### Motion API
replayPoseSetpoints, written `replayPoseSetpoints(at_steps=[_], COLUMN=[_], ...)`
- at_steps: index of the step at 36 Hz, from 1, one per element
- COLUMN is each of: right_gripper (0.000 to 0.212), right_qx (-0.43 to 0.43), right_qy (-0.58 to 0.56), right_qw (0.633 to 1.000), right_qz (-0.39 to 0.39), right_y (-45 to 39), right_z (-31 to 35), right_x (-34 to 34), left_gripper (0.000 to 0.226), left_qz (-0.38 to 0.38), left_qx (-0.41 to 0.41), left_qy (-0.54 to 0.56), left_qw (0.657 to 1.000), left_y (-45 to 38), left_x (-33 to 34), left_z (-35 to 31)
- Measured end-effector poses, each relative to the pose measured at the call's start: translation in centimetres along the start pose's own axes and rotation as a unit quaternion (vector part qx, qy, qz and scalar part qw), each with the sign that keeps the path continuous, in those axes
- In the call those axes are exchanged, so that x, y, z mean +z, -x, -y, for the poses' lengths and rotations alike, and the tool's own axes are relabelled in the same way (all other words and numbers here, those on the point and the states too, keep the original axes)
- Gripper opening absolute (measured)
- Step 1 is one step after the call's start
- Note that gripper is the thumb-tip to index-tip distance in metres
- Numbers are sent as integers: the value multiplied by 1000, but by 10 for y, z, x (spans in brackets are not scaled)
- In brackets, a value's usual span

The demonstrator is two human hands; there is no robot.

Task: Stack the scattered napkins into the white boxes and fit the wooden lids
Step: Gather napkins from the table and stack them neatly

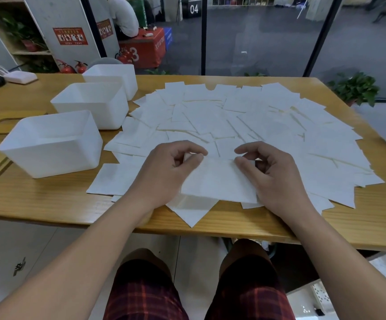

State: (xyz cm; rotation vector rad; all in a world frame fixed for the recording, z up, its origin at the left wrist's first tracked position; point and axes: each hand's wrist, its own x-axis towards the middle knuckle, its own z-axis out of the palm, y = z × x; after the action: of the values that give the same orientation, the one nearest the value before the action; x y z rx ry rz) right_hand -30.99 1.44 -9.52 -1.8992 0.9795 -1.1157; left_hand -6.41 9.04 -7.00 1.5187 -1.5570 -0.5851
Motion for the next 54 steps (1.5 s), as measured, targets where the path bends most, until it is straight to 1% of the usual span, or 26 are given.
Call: replayPoseSetpoints(at_steps=[2,6,9,12,16,22,24,27,30,32,36,43,46,48,50,54], right_gripper=[8,7,12,15,15,15,15,16,16,15,14,13,13,13,15,28], right_qx=[-12,-34,-36,-37,-35,-40,-38,-36,-35,-35,-35,-35,-36,-39,-44,-58], right_qy=[23,90,133,135,129,162,162,158,160,160,160,163,163,165,159,122], right_qw=[1000,994,989,989,989,984,984,984,984,984,984,984,983,983,985,991], right_qz=[10,41,48,48,57,69,69,71,72,72,70,69,70,67,59,19], right_y=[2,3,2,1,-1,-2,-1,-1,-1,-1,0,0,1,1,1,0], right_z=[-1,-5,-9,-10,-9,-8,-9,-9,-10,-9,-9,-8,-7,-6,-4,5], right_x=[1,6,7,7,8,11,10,9,10,10,10,10,10,10,11,9], left_gripper=[12,10,10,10,23,52,51,39,30,30,20,6,9,12,15,13], left_qz=[14,15,5,-15,-26,37,47,55,41,29,22,-60,-114,-138,-138,-94], left_qx=[-27,-36,-27,2,-12,-85,-105,-136,-120,-115,-105,-110,-101,-112,-130,-128], left_qy=[-6,-106,-176,-231,-233,-260,-245,-194,-166,-159,-139,-85,-67,-23,49,137], left_qw=[1000,994,984,973,972,961,963,970,978,980,985,988,986,984,981,978], left_y=[2,8,12,9,-8,-37,-43,-51,-57,-59,-59,-54,-50,-45,-37,-20], left_x=[-4,-7,-7,-8,-4,13,18,22,24,22,20,-3,-17,-24,-29,-33], left_z=[3,12,15,21,20,12,7,5,4,4,5,9,13,15,14,8])
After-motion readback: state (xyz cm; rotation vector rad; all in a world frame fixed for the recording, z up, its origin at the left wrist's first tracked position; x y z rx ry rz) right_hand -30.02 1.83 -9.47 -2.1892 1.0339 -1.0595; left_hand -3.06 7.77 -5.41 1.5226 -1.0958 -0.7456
